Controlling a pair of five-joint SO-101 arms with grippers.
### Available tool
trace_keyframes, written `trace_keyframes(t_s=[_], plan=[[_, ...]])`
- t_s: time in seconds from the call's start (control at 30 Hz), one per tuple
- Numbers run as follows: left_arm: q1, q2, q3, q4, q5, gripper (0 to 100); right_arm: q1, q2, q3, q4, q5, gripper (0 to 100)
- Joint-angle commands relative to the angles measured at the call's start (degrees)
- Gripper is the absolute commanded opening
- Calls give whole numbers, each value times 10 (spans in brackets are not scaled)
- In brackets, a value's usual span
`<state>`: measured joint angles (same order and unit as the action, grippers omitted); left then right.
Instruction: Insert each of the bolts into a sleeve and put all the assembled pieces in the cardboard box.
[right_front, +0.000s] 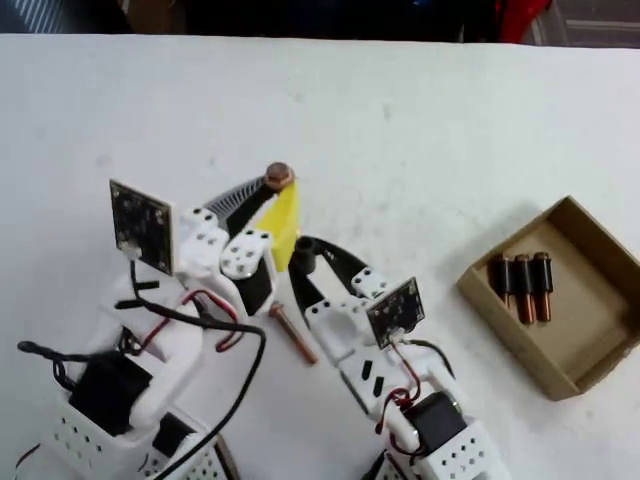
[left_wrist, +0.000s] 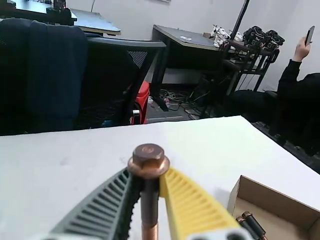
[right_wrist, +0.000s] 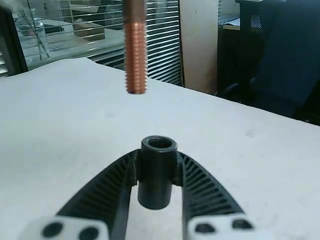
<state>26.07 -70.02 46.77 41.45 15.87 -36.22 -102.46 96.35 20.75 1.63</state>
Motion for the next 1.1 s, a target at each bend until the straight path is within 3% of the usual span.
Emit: trace_keyframes(t_s=[0.0,0.33,0.43,1.07], plan=[[15,-15,6,-20,6,24,-3,-7,4,-4,0,17],[14,-16,84,-113,4,24,-4,-7,2,-5,16,17],[15,-16,84,-112,4,24,-4,-7,2,-5,49,17],[12,-16,91,-87,4,24,-2,-7,4,-5,47,17]])
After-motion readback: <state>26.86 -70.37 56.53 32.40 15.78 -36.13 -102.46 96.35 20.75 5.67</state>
